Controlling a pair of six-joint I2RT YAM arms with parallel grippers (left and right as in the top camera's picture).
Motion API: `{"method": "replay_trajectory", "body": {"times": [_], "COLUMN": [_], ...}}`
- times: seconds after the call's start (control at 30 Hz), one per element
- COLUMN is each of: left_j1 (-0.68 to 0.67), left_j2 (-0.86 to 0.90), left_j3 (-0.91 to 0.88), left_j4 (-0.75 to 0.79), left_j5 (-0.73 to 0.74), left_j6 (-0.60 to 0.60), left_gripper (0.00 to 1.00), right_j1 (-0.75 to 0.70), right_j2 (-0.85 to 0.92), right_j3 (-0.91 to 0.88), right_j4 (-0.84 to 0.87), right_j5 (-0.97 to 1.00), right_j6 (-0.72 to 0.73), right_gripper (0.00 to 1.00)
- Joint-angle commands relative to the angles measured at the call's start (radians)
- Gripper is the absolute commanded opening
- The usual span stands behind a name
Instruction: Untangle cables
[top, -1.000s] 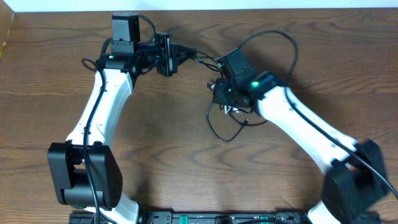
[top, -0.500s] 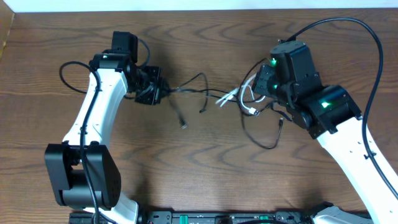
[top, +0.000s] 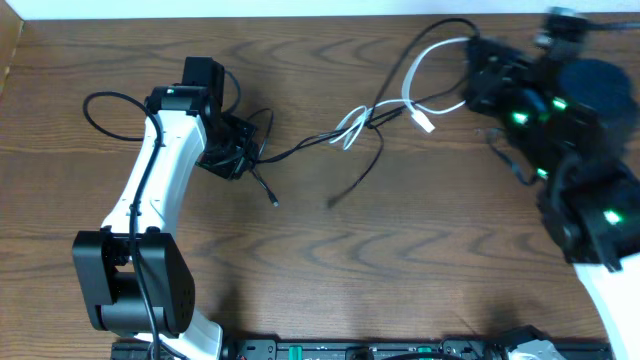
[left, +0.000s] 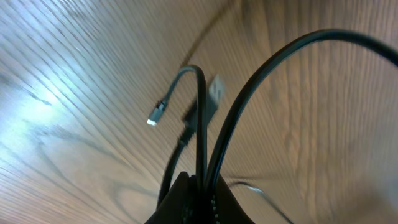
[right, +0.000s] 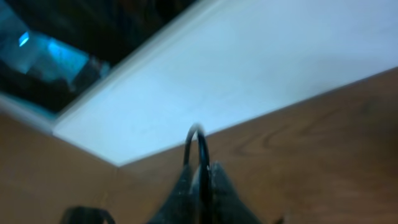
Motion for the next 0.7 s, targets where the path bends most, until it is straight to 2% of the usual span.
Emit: {"method": "replay_trajectory", "body": {"times": [0.0, 0.03, 0.17, 0.23, 0.3, 0.37, 0.43, 0.47, 0.53, 0.67], "left_j1": [0.006, 0.004, -0.02, -0.034, -0.036, -0.034, -0.033, -0.033, -0.033, -0.033], "left_j2": [-0.009, -0.009, -0.009, -0.009, -0.009, -0.009, -0.009, -0.009, -0.009, -0.009], "left_j3": [0.006, 0.006, 0.006, 0.006, 0.006, 0.006, 0.006, 0.006, 0.006, 0.006], "left_j4": [-0.014, -0.013, -0.005, 0.011, 0.045, 0.139, 0.281, 0.381, 0.438, 0.303], "left_j5": [-0.061, -0.058, -0.026, 0.047, 0.198, 0.476, 0.695, 0.743, 0.645, 0.352], "left_j6": [0.034, 0.035, 0.089, 0.156, 0.238, 0.317, 0.319, 0.293, 0.276, 0.276], "left_gripper": [0.07, 0.08, 0.08, 0.08, 0.07, 0.08, 0.08, 0.07, 0.08, 0.07], "right_j1": [-0.038, -0.039, -0.039, -0.039, -0.039, -0.039, -0.039, -0.039, -0.039, -0.026], "right_j2": [-0.025, -0.016, 0.049, 0.101, 0.141, 0.188, 0.238, 0.275, 0.328, 0.427], "right_j3": [0.01, 0.01, 0.01, 0.01, 0.01, 0.01, 0.01, 0.01, 0.01, 0.009], "right_j4": [-0.078, -0.12, -0.271, -0.327, -0.363, -0.398, -0.425, -0.446, -0.482, -0.557], "right_j5": [0.024, 0.024, 0.027, 0.026, 0.015, -0.009, -0.079, -0.146, -0.233, -0.298], "right_j6": [-0.055, -0.071, -0.074, -0.073, -0.074, -0.089, -0.14, -0.196, -0.251, -0.311], "right_gripper": [0.46, 0.54, 0.62, 0.65, 0.67, 0.72, 0.77, 0.81, 0.85, 0.89]}}
